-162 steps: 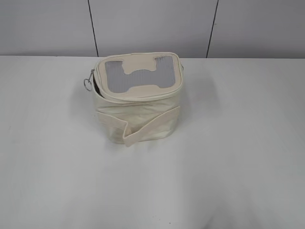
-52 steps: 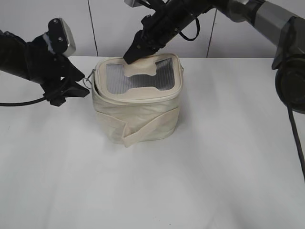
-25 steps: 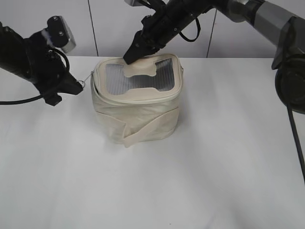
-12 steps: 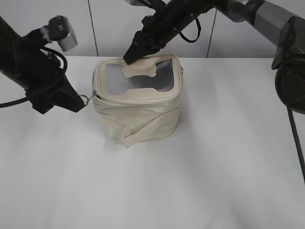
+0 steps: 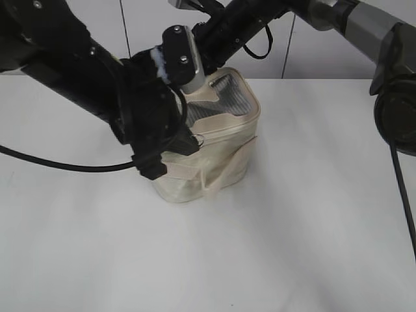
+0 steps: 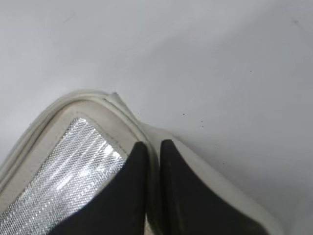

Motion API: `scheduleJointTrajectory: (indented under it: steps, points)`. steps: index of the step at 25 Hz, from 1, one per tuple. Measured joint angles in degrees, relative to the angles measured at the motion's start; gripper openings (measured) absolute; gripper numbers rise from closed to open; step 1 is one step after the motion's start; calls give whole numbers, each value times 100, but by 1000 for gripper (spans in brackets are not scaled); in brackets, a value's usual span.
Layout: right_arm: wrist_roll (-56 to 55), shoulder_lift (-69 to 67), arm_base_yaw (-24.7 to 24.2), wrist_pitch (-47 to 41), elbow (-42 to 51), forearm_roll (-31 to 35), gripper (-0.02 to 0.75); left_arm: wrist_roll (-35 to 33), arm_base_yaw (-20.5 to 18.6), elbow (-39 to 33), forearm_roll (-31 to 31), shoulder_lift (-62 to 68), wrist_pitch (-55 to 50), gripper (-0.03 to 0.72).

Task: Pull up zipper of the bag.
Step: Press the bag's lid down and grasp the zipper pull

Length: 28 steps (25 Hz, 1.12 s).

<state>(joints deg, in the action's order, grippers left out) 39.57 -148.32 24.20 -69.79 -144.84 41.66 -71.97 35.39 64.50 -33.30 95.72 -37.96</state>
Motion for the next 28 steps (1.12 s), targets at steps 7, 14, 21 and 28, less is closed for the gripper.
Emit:
scheduleJointTrajectory:
  steps: [7,14,21,28]
  points:
    - [-11,0,0,0,0,8,54,70,389,-6,-322,292,743,-8]
    - [-467,0,-6,0,0,2,54,403,350,-11,-512,340,1058,-8]
    - [-560,0,-18,0,0,6,54,402,502,-11,-1230,525,1681,-8]
    - [-578,0,-24,0,0,47,54,-93,520,119,-2076,718,1757,-8]
